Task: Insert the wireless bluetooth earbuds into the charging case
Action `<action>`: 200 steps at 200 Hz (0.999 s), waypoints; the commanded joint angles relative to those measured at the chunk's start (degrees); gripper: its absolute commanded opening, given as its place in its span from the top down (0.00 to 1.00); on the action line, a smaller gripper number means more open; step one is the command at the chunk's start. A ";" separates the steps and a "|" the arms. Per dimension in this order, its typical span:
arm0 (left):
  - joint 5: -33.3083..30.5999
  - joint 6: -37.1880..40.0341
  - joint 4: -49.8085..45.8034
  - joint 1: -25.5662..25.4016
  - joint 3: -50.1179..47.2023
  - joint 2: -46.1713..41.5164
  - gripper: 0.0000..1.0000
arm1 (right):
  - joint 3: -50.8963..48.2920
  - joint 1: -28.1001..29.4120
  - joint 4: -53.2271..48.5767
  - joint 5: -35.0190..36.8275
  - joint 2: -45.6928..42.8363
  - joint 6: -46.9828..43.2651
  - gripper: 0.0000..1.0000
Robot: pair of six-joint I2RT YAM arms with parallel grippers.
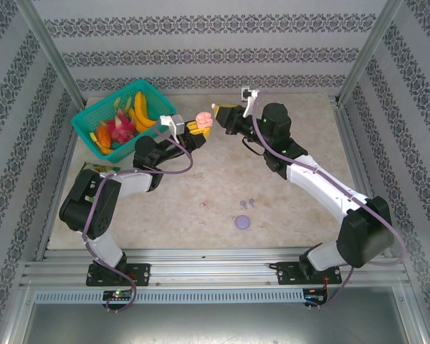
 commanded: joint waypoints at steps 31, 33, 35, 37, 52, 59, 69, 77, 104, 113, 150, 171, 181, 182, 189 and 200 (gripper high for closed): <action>0.13 -1.37 1.25 -0.88 1.63 0.73 1.00 | 1.13 1.56 3.60 -2.32 1.46 0.71 0.84; 0.13 -1.35 1.27 -0.88 1.56 0.73 1.00 | 1.10 1.56 3.65 -2.34 1.50 0.66 0.84; 0.08 -1.39 1.27 -0.79 1.57 0.73 1.00 | 1.09 1.68 3.59 -2.34 1.52 0.64 0.84; 0.07 -1.36 1.28 -0.77 1.57 0.67 1.00 | 1.02 1.73 3.58 -2.32 1.54 0.63 0.84; 0.05 -1.43 1.36 -0.88 1.45 0.57 1.00 | 0.74 2.00 3.58 -2.50 1.72 0.46 0.85; 0.00 -1.44 1.36 -0.89 1.48 0.56 1.00 | 0.58 2.12 3.58 -2.52 1.79 0.40 0.85; 0.04 -1.45 1.36 -0.91 1.46 0.47 1.00 | 0.30 2.25 3.58 -2.43 1.81 0.28 0.85; 0.04 -1.35 1.28 -0.89 1.50 0.38 1.00 | 0.08 2.32 3.62 -2.35 1.85 0.25 0.84; 0.04 -1.37 1.18 -0.86 1.45 0.12 1.00 | -0.58 2.36 3.66 -2.16 1.93 0.05 0.84; 0.03 -1.35 1.19 -0.91 1.47 0.07 1.00 | -0.74 2.36 3.66 -2.17 1.94 0.06 0.84; -0.14 -1.31 1.10 -0.90 1.55 -0.06 1.00 | -1.71 2.44 3.93 -2.27 1.99 0.16 0.85; -0.14 -1.26 0.92 -0.86 1.69 -0.04 1.00 | -2.16 2.60 4.18 -2.43 1.97 0.21 0.85; -0.14 -1.28 0.92 -0.85 1.65 -0.06 1.00 | -2.41 2.69 4.27 -2.42 1.97 0.19 0.85; -0.14 -1.27 0.92 -0.89 1.64 -0.06 1.00 | -2.42 2.70 4.27 -2.47 1.98 0.18 0.85; -0.14 -1.31 0.90 -0.86 1.76 -0.06 1.00 | -2.51 2.77 4.33 -2.35 2.05 0.20 0.85; -0.16 -1.29 0.93 -0.88 1.77 -0.06 1.00 | -2.61 2.88 4.49 -2.32 2.09 0.36 0.85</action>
